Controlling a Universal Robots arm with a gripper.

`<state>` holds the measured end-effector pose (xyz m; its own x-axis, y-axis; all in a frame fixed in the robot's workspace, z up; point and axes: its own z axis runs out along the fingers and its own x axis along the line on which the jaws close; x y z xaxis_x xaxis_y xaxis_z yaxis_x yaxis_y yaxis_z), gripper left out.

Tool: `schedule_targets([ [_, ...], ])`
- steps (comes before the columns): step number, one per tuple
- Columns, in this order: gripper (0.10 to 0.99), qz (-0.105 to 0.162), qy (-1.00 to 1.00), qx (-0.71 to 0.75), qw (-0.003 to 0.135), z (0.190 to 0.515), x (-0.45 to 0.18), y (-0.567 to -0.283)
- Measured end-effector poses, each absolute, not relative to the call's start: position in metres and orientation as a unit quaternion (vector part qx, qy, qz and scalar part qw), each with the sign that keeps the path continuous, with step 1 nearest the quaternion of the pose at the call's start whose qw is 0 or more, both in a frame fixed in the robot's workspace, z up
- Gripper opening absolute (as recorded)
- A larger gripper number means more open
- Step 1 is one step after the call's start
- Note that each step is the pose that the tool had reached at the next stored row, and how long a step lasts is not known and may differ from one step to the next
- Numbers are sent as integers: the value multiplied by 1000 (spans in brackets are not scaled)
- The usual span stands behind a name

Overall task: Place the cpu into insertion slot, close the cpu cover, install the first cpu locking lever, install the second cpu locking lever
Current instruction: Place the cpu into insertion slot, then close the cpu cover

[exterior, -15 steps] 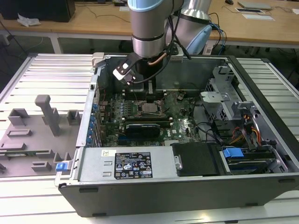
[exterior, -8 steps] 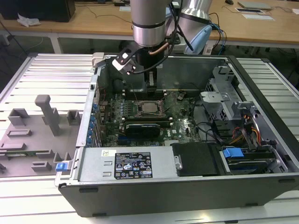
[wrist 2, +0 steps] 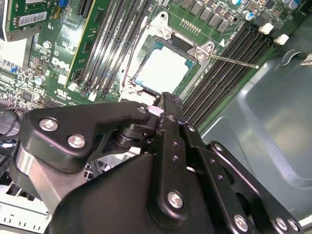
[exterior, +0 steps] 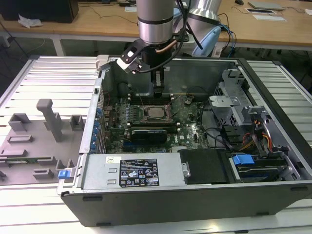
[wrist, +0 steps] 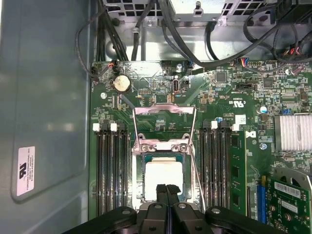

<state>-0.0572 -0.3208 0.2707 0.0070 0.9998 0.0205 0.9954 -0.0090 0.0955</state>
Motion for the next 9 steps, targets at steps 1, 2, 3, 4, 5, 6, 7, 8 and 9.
schedule_targets([
  [1,106,41,703,709,27,271,-57,-321],
  [2,106,41,703,709,27,271,-57,-321],
  [3,106,41,703,709,27,271,-57,-321],
  [4,106,41,703,709,27,271,-57,-321],
  [5,106,41,703,709,27,271,-57,-321],
  [6,106,41,703,709,27,271,-57,-321],
  [7,106,41,703,709,27,271,-57,-321],
  [8,106,41,703,709,27,271,-57,-321],
  [9,106,41,703,709,27,271,-57,-321],
])
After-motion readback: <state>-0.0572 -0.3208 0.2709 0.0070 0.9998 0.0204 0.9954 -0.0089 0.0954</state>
